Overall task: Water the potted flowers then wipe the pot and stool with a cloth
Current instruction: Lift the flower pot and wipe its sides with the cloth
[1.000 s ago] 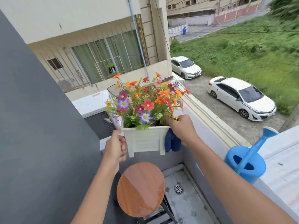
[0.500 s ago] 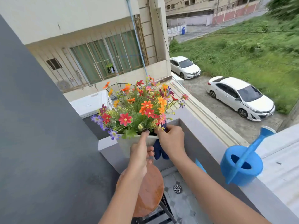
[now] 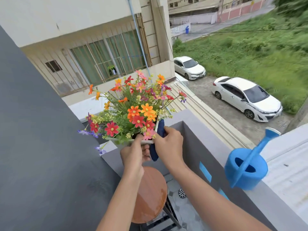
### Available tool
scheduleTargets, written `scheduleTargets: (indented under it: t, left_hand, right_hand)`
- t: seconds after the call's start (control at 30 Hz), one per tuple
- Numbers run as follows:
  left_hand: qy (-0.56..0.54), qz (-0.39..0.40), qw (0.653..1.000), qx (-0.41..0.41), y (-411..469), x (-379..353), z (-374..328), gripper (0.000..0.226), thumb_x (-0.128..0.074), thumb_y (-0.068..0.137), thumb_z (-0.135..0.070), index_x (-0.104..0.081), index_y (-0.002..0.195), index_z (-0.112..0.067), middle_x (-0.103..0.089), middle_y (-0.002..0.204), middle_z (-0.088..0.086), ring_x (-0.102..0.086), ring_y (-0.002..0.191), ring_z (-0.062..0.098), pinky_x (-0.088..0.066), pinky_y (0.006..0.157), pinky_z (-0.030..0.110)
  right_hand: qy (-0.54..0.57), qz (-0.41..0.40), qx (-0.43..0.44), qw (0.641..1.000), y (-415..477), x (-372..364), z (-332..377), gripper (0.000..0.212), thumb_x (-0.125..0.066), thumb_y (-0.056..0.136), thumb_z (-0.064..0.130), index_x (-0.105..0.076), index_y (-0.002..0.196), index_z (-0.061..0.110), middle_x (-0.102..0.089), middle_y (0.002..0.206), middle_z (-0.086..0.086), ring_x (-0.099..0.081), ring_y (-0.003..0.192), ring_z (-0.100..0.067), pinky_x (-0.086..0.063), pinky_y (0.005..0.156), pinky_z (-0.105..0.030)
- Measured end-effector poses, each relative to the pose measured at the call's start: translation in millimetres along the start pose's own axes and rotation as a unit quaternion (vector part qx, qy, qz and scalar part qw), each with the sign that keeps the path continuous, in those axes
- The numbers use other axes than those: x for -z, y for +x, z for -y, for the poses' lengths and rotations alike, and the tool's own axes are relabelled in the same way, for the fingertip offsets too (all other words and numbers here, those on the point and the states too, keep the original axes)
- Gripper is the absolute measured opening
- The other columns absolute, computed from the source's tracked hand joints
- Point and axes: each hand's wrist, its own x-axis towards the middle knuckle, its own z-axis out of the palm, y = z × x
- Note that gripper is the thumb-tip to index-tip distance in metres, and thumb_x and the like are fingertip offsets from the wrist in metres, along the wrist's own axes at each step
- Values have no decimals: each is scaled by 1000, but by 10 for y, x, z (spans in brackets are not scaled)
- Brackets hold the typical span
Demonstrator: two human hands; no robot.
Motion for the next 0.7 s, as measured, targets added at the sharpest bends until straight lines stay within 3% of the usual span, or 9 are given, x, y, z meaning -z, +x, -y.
scheduleTargets:
  t: [0.07,0.17,0.27,0.4,0.57,0.7]
  left_hand:
    - [69,42,996,23,11,36,-44,32,-57,92,-34,-59,70,-10,-57,46,6,-39,33,14,-28,41,22]
    - [178,107,975,79,39,68,-72,49,-42,95,-49,-43,60,-14,-57,44,11,-29,28,13,-18,41,19]
    - [205,114,969,83,54,77,-29,53,-41,94,-52,-44,56,-14,-53,41,10,-26,27,11,-14,40,20]
    - [198,132,968,84,93,92,-3,57,-46,90,-51,-49,51,-10,-50,40,11,-27,26,12,-14,39,17]
    - [224,149,963,31,127,95,-58,61,-40,94,-44,-53,52,-2,-61,46,19,-44,31,19,-25,40,22]
    - [233,147,960,-44,151,119,-78,68,-32,100,-36,-63,47,-8,-65,47,11,-52,47,20,-31,49,27]
  right_hand:
    - [17,-5,-6,1000,-6,5,-23,39,-64,79,25,-35,59,10,-34,53,-6,-27,52,-14,-24,52,-31]
    - [20,-11,-7,1000,3,0,-76,41,-62,76,30,-31,58,12,-33,54,-6,-26,53,-18,-22,53,-33]
    - [3,-9,-10,1000,26,-2,-121,47,-70,80,21,-32,56,10,-31,53,-4,-25,53,-16,-22,53,-32]
    - [11,-5,-23,1000,24,23,-153,39,-68,78,19,-36,57,8,-33,52,-5,-26,53,-16,-24,54,-33]
    - [34,-6,-22,999,3,71,-85,35,-62,74,26,-34,58,11,-33,53,-4,-25,52,-15,-23,53,-32]
    - [24,-6,1,1000,-14,71,-39,43,-71,77,18,-33,57,13,-29,52,1,-25,48,-13,-20,48,-24]
